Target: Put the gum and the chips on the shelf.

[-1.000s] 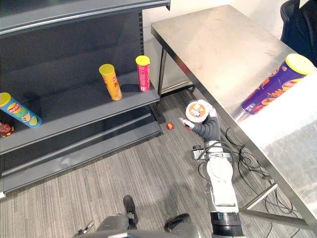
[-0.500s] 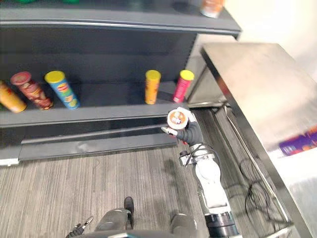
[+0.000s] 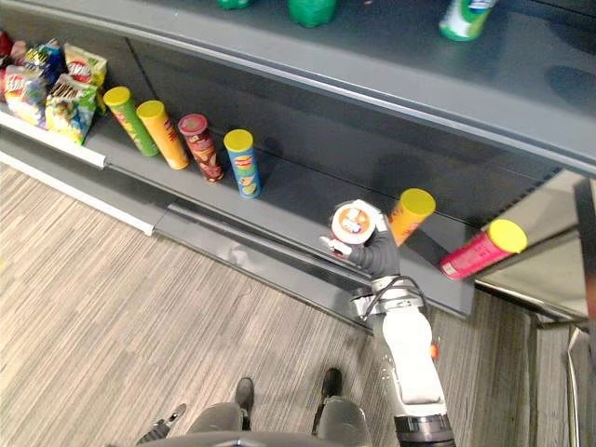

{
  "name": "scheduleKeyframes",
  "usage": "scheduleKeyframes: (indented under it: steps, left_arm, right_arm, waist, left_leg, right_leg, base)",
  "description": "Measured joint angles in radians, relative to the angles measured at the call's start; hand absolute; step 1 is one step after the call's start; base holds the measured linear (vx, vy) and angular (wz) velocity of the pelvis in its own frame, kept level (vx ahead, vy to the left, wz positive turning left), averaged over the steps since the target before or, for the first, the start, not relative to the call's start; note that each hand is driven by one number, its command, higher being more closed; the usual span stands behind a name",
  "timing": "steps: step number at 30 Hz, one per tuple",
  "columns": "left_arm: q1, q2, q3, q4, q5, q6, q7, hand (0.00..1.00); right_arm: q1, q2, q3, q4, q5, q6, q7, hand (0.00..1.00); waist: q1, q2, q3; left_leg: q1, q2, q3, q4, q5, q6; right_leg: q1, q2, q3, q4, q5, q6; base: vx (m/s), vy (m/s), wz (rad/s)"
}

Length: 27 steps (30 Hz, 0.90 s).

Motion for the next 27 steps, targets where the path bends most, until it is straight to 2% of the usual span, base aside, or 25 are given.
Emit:
scheduleKeyframes:
  steps: [1, 2, 7, 14, 17, 21, 27]
  left_arm:
    - [0.001, 0.001, -0.004, -0.002, 0.006, 0.0, 0.002, 0.0]
    - [0.004, 0.001, -0.005, -0.004, 0.01, 0.0, 0.004, 0.0]
    - [0.005, 0.001, -0.004, -0.026, 0.044, 0.003, 0.011, 0.0]
    - [0.005, -0.001, -0.003, -0.024, 0.089, 0.015, 0.034, 0.0]
    - [0.004, -0.001, -0.005, -0.022, 0.114, 0.015, 0.034, 0.0]
    - [0.005, 0.0, -0.006, -0.018, 0.13, 0.015, 0.032, 0.0]
    - [0.003, 0.004, -0.007, 0.007, 0.131, 0.019, 0.031, 0.0]
  right_arm:
    - [0.001, 0.002, -0.001, 0.0, 0.0, 0.0, -0.009, 1.0]
    - [0.001, 0.002, 0.0, 0.0, -0.001, 0.0, -0.011, 1.0]
    - [0.019, 0.012, 0.058, 0.005, -0.01, -0.001, -0.008, 1.0]
    - [0.033, 0.007, 0.055, 0.036, -0.003, 0.003, -0.023, 1.0]
    - [0.03, 0.003, 0.047, 0.036, 0.009, 0.008, -0.023, 1.0]
    - [-0.005, -0.001, 0.049, 0.036, 0.04, 0.012, -0.023, 1.0]
    - [-0.138, -0.021, 0.049, 0.035, 0.041, 0.021, -0.025, 1.0]
  waist:
    - [-0.011, 0.0, 0.0]
    - [-0.01, -0.001, -0.001]
    - [-0.003, -0.007, -0.008]
    - [-0.013, 0.0, -0.04]
    - [-0.013, 0.0, -0.055]
    - [-0.012, -0.003, -0.075]
    - [-0.01, -0.007, -0.079]
  left_leg:
    - [0.014, 0.007, 0.087, -0.007, 0.009, 0.011]
    - [0.03, 0.01, 0.124, -0.019, 0.01, 0.012]
    - [0.068, -0.001, 0.177, -0.063, 0.011, 0.012]
    - [0.097, 0.001, 0.258, -0.132, 0.032, 0.0]
    - [0.112, 0.005, 0.261, -0.142, 0.039, -0.001]
    - [0.122, 0.002, 0.269, -0.142, 0.041, 0.002]
    - [0.157, -0.004, 0.333, -0.147, 0.042, 0.004]
  right_leg:
    - [0.026, 0.002, -0.019, -0.006, -0.001, 0.001]
    - [0.041, 0.005, -0.019, -0.011, -0.001, 0.001]
    - [0.05, 0.006, 0.023, -0.046, 0.005, 0.009]
    - [0.015, 0.029, 0.099, -0.078, 0.009, 0.013]
    - [0.021, 0.035, 0.105, -0.074, 0.009, 0.013]
    - [0.024, 0.035, 0.121, -0.073, 0.014, 0.012]
    - [0.033, 0.043, 0.19, -0.103, 0.054, 0.014]
  base:
    - [0.08, 0.005, 0.5]
    - [0.07, 0.026, 0.33]
    - [0.02, 0.034, -0.21]
    - [-0.04, -0.033, -0.38]
    - [-0.03, -0.035, -0.08]
    - [-0.02, -0.006, -0.06]
    - [-0.06, -0.006, -0.31]
